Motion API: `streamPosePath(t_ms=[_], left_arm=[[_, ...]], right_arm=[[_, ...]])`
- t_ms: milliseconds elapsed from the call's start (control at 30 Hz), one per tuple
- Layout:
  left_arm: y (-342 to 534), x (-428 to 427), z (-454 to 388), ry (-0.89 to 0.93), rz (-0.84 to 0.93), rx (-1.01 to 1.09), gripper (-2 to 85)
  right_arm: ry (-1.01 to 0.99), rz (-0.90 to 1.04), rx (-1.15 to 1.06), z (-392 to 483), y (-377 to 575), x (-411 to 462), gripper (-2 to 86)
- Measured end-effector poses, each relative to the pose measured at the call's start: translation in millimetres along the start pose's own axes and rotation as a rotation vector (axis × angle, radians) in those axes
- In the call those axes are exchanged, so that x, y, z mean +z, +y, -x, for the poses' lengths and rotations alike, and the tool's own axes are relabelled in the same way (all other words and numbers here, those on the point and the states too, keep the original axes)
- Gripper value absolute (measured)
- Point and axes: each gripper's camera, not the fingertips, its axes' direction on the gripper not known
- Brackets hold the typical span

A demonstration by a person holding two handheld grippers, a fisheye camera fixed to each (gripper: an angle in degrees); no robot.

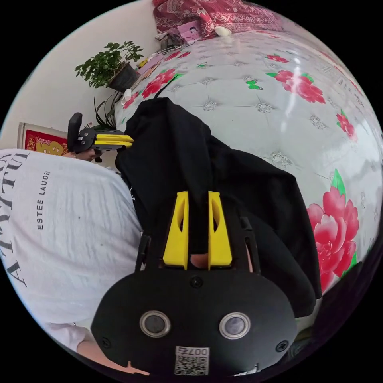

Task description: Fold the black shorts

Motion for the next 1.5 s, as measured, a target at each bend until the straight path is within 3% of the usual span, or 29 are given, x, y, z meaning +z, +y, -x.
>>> streamPosePath(t_ms=[167, 300, 600, 667, 867, 1067, 1167, 1333, 1500], left_arm=[[-2, 4, 3, 0.022, 0.017, 0.004, 2.1], [-1, 3, 4, 0.034, 0.015, -0.017, 1.6], [0, -8, 3, 0.037, 0.001, -0.027, 1.4], [-1, -13, 3, 0.038, -0.002, -0.028, 1.2], [-10, -28, 3, 0.035, 0.005, -0.033, 0.8], [-20, -48, 16, 0.088, -0.004, -0.09, 0.8], [-26, -61, 19, 0.096, -0.009, -0.104, 0.8], [-37, -83, 23, 0.088, -0.018, -0.119, 1.1], [-48, -108, 41, 0.144, -0.036, -0.222, 1.4]], right_arm=[[-0.041, -0.079, 0.07, -25, -1, -25, 7.0], [-0.148, -0.231, 0.348, -94, -1, -47, 7.5], [-0.611, -0.255, 0.618, -197, -14, -11, 4.8], [-0.583, -0.237, 0.622, -205, -18, -11, 3.2], [-0.313, -0.452, 0.582, -216, -5, -73, 3.2], [-0.109, -0.566, 0.604, -201, 81, -111, 6.0], [-0.031, -0.712, 0.738, -184, 177, -116, 6.8], [0.041, -0.948, 1.222, -149, 379, -88, 8.0], [-0.046, -1.029, 1.355, -131, 463, -46, 9.2]])
